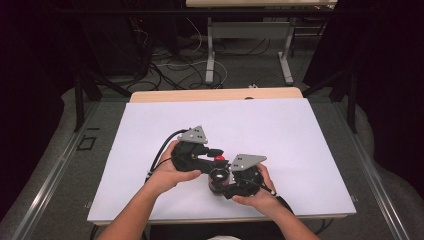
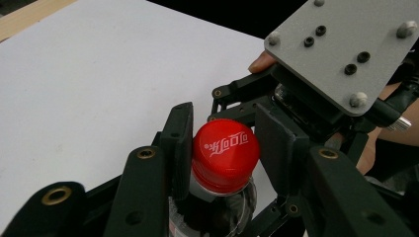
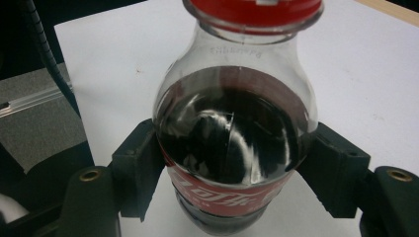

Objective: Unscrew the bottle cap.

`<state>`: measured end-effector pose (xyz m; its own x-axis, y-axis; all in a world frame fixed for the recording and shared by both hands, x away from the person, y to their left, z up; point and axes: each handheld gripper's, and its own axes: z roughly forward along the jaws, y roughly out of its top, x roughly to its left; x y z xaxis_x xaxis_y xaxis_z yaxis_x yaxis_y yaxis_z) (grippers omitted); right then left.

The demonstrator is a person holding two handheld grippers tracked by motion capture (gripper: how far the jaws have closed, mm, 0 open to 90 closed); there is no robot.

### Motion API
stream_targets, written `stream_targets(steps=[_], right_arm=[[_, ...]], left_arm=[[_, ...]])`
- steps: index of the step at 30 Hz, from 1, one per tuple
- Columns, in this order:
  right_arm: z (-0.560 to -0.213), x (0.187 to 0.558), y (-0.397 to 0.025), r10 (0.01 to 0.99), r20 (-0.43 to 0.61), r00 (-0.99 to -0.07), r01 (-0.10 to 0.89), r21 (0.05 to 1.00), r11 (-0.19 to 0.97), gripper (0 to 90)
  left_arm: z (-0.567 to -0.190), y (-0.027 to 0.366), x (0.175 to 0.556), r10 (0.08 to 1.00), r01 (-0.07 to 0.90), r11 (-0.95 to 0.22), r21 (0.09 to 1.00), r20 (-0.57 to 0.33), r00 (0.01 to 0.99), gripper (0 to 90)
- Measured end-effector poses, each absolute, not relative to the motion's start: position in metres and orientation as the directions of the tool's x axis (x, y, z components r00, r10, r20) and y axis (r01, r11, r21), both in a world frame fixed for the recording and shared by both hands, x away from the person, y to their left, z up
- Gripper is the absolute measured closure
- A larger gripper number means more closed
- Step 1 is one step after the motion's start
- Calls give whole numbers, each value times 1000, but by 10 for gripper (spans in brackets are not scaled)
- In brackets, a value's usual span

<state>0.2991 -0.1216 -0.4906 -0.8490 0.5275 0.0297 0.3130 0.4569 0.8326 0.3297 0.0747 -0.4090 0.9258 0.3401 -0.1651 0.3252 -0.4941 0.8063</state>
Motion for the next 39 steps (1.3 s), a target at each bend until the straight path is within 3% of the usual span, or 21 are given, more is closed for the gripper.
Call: stream_targets(steps=[4,10,16,20,22,24,29,39], right_arm=[[-492,300,-122,546,18,-838,308,840,446,301],[-491,300,-123,591,13,-807,334,835,438,302],[-491,301,-125,603,17,-798,346,832,434,301],[-493,303,-126,605,9,-796,336,838,430,301],[-492,303,-127,605,12,-796,334,843,422,301],[-492,304,-128,600,18,-800,336,842,423,301],[-491,303,-127,591,25,-806,333,845,418,301],[-491,301,-125,561,29,-827,321,845,429,301]], left_arm=[[-407,69,324,396,323,-494,807,-122,910,611],[-407,55,311,564,397,-436,807,-99,820,614],[-408,46,306,638,421,-397,816,-84,765,614],[-408,46,308,632,432,-396,811,-101,768,604],[-407,49,309,622,421,-389,820,-103,776,555],[-403,56,311,585,428,-382,819,-143,798,525],[-400,67,316,499,386,-418,822,-148,854,483],[-408,72,322,429,343,-468,814,-130,894,546]])
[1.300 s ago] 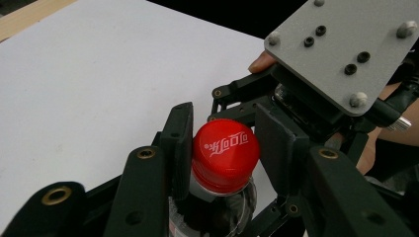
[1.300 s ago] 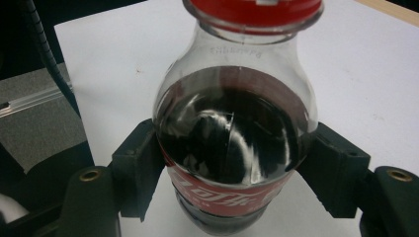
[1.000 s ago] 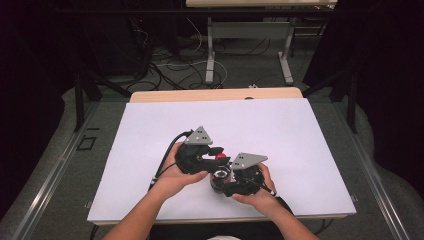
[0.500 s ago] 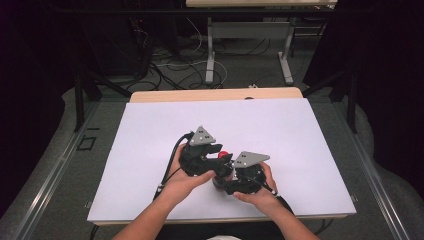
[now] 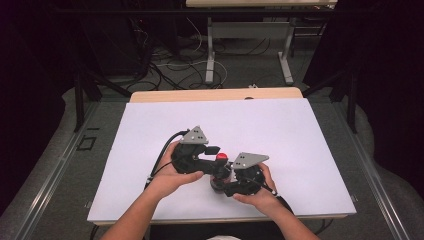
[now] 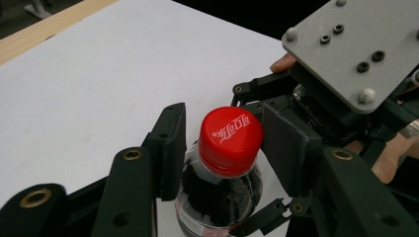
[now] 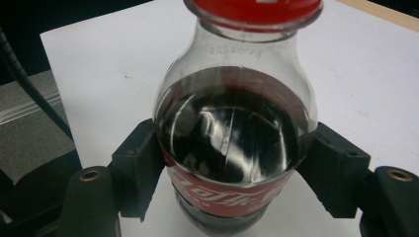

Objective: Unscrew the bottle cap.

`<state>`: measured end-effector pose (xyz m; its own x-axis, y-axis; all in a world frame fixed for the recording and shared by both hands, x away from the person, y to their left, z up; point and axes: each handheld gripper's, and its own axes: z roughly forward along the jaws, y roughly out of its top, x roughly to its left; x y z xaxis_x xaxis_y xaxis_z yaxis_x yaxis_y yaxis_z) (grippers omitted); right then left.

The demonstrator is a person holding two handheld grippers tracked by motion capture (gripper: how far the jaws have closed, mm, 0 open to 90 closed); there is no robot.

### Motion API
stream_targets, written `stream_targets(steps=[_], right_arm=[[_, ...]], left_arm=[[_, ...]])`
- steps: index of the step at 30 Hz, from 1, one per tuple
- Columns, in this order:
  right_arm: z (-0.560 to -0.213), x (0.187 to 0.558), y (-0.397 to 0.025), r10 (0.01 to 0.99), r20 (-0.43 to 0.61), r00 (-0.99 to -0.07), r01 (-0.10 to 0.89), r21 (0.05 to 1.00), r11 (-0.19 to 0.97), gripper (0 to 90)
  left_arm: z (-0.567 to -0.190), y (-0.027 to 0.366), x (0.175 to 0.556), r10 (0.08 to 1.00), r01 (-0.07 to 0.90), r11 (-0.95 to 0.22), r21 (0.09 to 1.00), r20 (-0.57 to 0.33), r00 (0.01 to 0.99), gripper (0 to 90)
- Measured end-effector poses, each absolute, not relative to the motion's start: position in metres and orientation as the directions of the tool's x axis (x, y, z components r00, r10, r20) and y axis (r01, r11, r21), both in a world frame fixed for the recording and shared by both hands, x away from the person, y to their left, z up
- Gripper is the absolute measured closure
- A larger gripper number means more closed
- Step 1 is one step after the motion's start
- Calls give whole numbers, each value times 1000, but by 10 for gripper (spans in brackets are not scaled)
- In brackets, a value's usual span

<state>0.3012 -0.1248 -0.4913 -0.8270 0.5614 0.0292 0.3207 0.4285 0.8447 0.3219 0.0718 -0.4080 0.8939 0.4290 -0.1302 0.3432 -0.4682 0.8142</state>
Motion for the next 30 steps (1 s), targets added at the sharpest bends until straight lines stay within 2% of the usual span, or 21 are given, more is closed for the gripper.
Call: stream_targets(steps=[7,13,18,20,21,22,27,30], right_arm=[[-491,299,-122,541,26,-840,310,842,441,301],[-492,299,-122,543,24,-839,312,839,446,301],[-492,299,-121,564,25,-825,323,840,436,301],[-493,299,-121,571,11,-821,319,838,443,301],[-493,299,-121,573,9,-819,321,836,446,301],[-492,299,-121,575,17,-818,335,827,452,301],[-492,299,-121,581,22,-814,332,838,434,301],[-492,298,-121,581,21,-813,331,838,433,301]], left_arm=[[-412,72,327,355,305,-488,818,-133,925,591],[-415,71,328,358,312,-477,822,-143,923,606],[-415,69,322,444,364,-444,819,-152,883,610],[-415,63,314,549,411,-403,818,-143,823,611],[-415,63,314,549,411,-403,818,-143,823,611],[-415,59,309,589,416,-390,822,-124,799,611],[-415,57,306,612,429,-371,823,-132,780,608],[-414,59,308,592,423,-377,824,-137,795,598]])
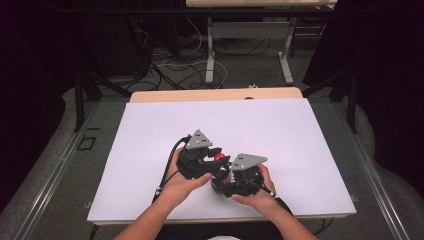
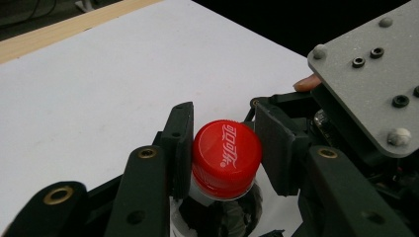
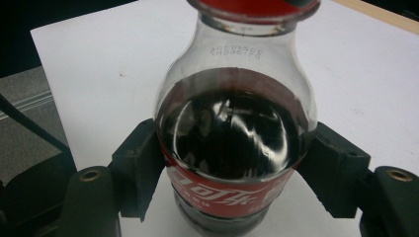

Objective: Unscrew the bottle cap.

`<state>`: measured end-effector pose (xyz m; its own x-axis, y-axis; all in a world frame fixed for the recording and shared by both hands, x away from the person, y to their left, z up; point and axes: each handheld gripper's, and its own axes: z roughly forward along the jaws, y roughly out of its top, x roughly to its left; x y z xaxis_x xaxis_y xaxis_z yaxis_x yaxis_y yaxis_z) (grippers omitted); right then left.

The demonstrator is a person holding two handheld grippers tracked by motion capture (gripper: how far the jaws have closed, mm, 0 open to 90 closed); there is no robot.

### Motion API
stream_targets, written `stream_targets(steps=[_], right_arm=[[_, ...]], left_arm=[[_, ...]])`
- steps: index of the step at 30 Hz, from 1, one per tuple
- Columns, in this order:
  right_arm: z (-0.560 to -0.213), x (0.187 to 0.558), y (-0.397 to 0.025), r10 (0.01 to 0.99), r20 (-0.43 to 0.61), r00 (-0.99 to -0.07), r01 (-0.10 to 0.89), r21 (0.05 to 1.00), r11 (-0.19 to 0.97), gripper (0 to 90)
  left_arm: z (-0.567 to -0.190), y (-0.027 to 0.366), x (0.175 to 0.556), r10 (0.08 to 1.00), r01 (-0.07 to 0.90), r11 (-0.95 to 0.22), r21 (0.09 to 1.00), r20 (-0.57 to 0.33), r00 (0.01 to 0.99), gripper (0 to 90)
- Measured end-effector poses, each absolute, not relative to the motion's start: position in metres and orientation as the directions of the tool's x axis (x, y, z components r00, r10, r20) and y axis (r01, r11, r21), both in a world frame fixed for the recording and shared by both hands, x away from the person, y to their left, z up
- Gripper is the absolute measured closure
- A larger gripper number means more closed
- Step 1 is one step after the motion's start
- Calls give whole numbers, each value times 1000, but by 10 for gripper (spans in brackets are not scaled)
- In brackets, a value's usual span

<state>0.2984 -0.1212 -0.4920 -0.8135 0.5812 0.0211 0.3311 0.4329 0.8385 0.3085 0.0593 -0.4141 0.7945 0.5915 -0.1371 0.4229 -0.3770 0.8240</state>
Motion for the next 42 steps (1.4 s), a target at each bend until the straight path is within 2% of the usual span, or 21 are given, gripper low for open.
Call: stream_targets(steps=[2,3,5,8,12,15,20,34,38,42], right_arm=[[-492,298,-121,580,24,-814,333,837,433,301],[-491,299,-122,576,28,-817,339,831,440,302],[-493,299,-122,578,27,-816,333,839,431,301],[-493,300,-122,570,22,-821,322,843,431,301],[-492,300,-123,564,32,-825,327,841,431,302],[-492,299,-123,557,31,-830,320,844,430,301],[-491,298,-123,541,30,-841,309,847,432,301],[-491,297,-121,531,30,-847,303,847,437,301],[-492,297,-121,535,31,-844,308,846,436,301],[-492,298,-122,548,25,-836,315,839,443,301]], left_arm=[[-414,60,309,587,420,-371,828,-142,797,579],[-413,61,309,586,419,-365,832,-144,797,530],[-411,64,311,567,416,-362,834,-158,809,503],[-408,69,316,504,405,-380,832,-181,845,465],[-405,72,318,457,376,-413,829,-168,874,461],[-405,76,325,388,363,-423,830,-196,901,463],[-409,77,331,331,350,-436,829,-214,919,489],[-414,73,334,341,348,-440,828,-205,918,590],[-414,69,331,374,358,-440,824,-195,907,606],[-412,64,325,465,416,-413,810,-205,861,612]])
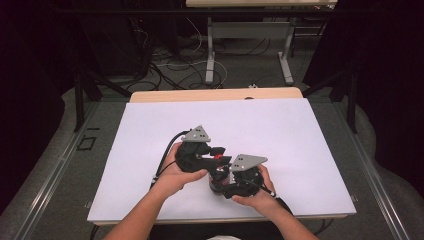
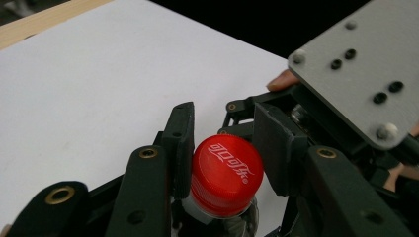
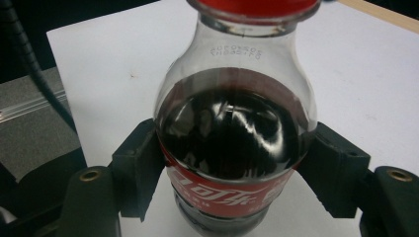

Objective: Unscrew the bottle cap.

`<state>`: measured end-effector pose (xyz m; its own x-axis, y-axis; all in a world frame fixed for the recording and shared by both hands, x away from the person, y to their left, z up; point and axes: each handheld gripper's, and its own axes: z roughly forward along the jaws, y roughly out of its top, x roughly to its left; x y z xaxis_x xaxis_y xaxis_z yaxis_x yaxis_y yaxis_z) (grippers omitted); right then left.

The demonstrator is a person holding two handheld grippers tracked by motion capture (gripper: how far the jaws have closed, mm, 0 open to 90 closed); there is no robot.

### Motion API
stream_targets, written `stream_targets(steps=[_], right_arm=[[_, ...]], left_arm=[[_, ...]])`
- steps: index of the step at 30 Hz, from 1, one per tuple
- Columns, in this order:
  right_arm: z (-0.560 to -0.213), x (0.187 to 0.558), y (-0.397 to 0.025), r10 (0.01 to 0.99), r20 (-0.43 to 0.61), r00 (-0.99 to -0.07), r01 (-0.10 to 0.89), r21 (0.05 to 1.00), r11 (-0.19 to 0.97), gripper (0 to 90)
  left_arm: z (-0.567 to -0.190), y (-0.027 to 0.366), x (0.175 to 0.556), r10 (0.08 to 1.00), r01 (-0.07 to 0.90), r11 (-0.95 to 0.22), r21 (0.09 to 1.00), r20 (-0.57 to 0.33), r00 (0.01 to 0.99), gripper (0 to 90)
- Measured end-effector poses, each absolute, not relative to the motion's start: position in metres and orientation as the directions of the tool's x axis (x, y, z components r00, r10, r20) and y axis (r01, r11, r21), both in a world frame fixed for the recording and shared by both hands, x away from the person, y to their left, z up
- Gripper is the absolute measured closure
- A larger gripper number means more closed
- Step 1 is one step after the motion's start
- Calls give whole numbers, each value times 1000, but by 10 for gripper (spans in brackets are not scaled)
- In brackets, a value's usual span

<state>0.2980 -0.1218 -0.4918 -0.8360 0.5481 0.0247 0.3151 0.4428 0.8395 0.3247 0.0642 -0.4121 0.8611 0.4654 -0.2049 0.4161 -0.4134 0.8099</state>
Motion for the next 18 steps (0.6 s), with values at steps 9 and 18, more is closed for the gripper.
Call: stream_targets(steps=[9,18], right_arm=[[-492,298,-122,568,27,-823,329,838,436,302],[-492,298,-123,566,31,-824,323,846,423,302]], left_arm=[[-409,51,311,609,450,-382,807,-147,779,610],[-403,65,317,518,445,-396,803,-205,830,473]])
